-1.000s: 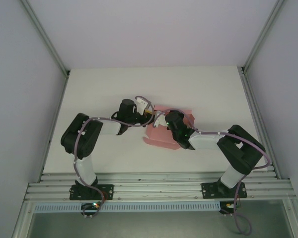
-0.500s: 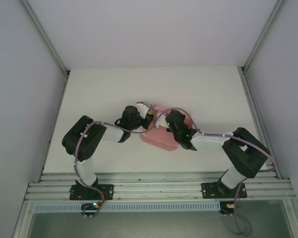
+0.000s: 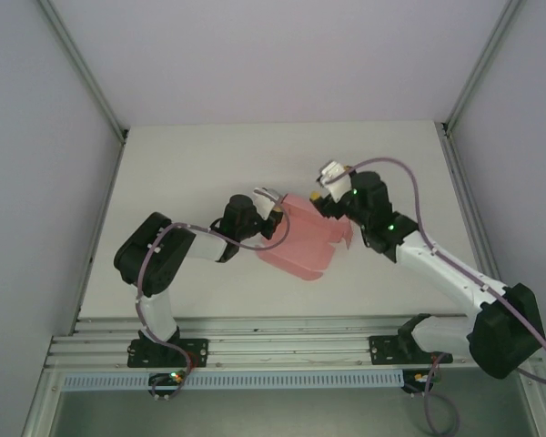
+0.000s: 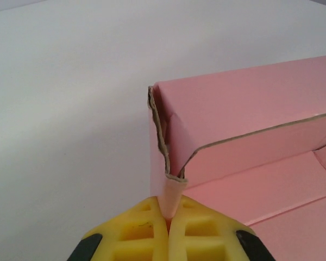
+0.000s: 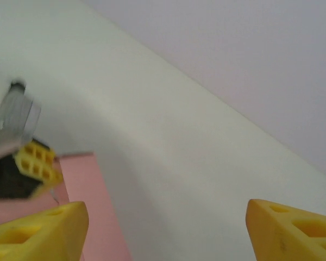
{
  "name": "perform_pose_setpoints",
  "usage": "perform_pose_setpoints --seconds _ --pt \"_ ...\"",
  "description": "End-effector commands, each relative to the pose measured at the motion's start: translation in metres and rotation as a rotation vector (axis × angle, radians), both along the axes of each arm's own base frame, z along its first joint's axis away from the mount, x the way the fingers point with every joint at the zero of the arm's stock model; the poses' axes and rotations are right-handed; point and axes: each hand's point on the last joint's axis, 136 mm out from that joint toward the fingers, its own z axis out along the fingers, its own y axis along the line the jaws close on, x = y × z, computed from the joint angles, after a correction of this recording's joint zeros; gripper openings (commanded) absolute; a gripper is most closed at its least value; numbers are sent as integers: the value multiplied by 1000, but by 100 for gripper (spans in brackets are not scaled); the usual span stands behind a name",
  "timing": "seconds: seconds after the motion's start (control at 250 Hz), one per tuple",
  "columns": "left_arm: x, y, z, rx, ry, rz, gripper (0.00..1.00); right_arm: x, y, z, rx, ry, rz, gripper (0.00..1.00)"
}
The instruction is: Assemble paper box
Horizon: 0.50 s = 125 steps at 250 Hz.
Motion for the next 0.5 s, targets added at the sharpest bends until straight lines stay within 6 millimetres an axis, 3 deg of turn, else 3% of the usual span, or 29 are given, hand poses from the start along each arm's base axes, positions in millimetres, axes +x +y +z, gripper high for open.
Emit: perform_pose_setpoints --seconds 0.0,0.136,0.256,0.495 --pt "-5 -13 5 8 -14 -67 0 -3 22 -31 164 312 41 76" --pt "-6 -16 3 13 -9 -78 0 20 31 -61 129 456 27 73" --pt "-6 -17 1 18 -5 -82 0 29 34 -92 137 586 38 67" --pt "-7 -19 -3 32 14 -96 0 24 43 -136 163 729 65 60"
